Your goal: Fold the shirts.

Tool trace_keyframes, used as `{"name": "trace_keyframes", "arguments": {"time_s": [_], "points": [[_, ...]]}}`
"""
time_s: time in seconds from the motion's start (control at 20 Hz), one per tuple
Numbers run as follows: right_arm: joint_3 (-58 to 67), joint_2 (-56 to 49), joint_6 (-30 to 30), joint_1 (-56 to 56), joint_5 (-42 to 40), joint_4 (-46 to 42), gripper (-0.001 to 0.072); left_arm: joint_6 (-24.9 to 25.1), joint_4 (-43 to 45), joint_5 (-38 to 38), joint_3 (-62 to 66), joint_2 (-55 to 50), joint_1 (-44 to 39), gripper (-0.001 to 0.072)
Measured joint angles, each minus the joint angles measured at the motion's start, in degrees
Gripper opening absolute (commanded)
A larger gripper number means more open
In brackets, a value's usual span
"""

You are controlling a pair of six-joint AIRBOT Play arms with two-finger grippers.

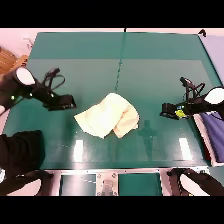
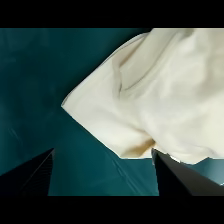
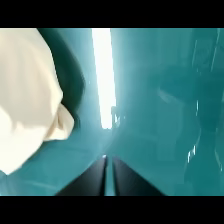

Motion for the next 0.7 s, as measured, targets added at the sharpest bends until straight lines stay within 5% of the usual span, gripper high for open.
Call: {"name": "trace_keyframes", "arguments": {"time_s": [0.25, 0.6, 0.65, 0.7], "points": [[0.0, -4.0, -3.1, 1.6, -7.2, 6.8, 0.0450, 5.2, -10.2, 11.6, -13.6, -0.4, 1.0, 0.0716], [0.0, -15.2, -14.8, 10.8, -13.3, 19.6, 0.0431, 12.5, -24.4, 21.0, -23.2, -0.7, 0.3, 0.0688], [0.0, -16.2, -15.8, 11.9, -13.8, 20.6, 0.0393, 12.8, -25.4, 22.0, -23.8, -0.7, -0.6, 0.0446], [0.0, -16.8, -16.5, 12.6, -14.1, 21.3, 0.0342, 13.2, -25.4, 23.0, -24.4, -0.8, -1.5, 0.0128]]}}
